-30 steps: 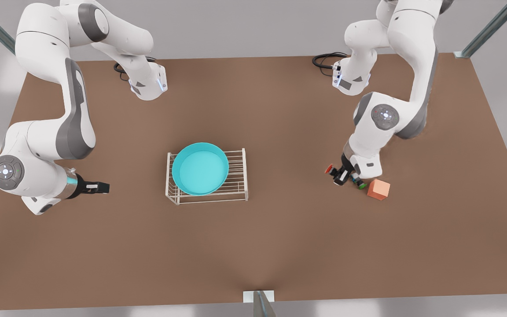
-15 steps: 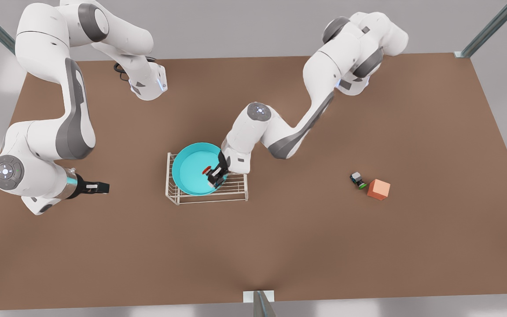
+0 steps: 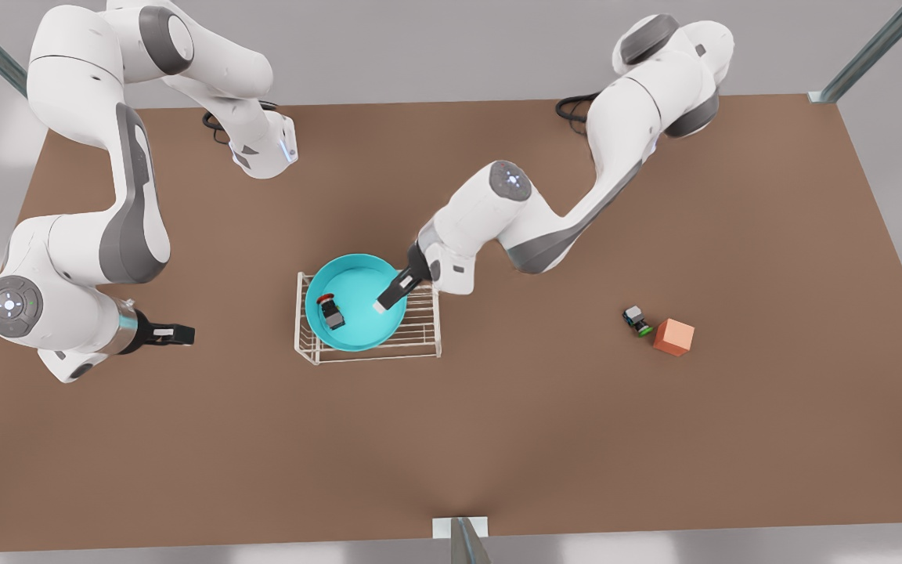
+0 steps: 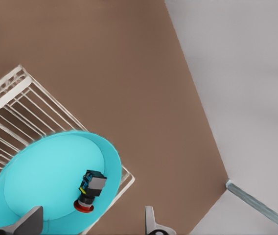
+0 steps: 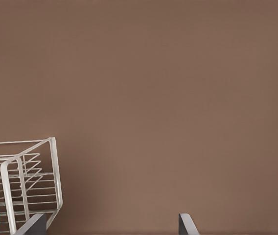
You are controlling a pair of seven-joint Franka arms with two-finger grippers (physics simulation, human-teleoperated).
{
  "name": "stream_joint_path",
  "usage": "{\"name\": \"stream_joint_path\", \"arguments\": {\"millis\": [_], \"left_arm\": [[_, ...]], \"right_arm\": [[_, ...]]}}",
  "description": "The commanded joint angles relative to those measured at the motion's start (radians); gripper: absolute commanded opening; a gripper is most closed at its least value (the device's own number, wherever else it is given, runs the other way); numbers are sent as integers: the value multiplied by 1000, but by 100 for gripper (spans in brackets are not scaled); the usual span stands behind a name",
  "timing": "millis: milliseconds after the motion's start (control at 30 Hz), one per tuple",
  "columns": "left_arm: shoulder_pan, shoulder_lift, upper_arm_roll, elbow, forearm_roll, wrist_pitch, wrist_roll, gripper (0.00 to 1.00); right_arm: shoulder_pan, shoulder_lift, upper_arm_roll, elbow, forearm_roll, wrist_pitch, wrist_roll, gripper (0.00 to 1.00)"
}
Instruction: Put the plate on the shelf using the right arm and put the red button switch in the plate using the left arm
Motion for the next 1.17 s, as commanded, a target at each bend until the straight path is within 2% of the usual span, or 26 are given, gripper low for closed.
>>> {"name": "stream_joint_path", "arguments": {"millis": [0,33,100,133,167,200,233,267,300,333,367,467,1133], "left_arm": [[126,-39,-42,20,47,-658,632,100],[226,-56,-57,67,51,-786,748,100],[376,-101,-45,71,137,-904,863,100],[399,-98,-17,72,215,-939,971,100],[461,-125,5,57,183,-889,1064,100],[391,-240,305,17,-84,-848,1348,100],[188,-312,679,-38,-330,-833,1506,100],[143,-418,760,-222,-384,-743,1620,100],[117,-626,812,-550,-390,-475,1749,100],[117,-653,814,-592,-390,-435,1769,100],[119,-645,811,-578,-386,-481,1755,100],[140,-584,812,-463,-380,-493,1762,100],[139,-570,813,-459,-387,-491,1753,100]], "right_arm": [[0,-1,1,0,1,3,-1,100],[0,-1,1,2,1,3,-1,100],[0,-1,1,0,1,3,-1,100],[0,-1,1,0,1,3,-1,100],[0,-1,1,0,1,3,-1,100],[0,-1,1,0,1,3,-1,100],[0,-1,1,0,1,3,-1,100],[0,-1,1,0,1,3,-1,100],[0,-1,1,0,1,3,-1,100],[0,-1,1,0,1,3,-1,100],[0,-1,1,0,1,3,-1,100],[0,-1,1,0,1,5,-1,100],[-2,5,-4,0,-1,5,0,100]]}}
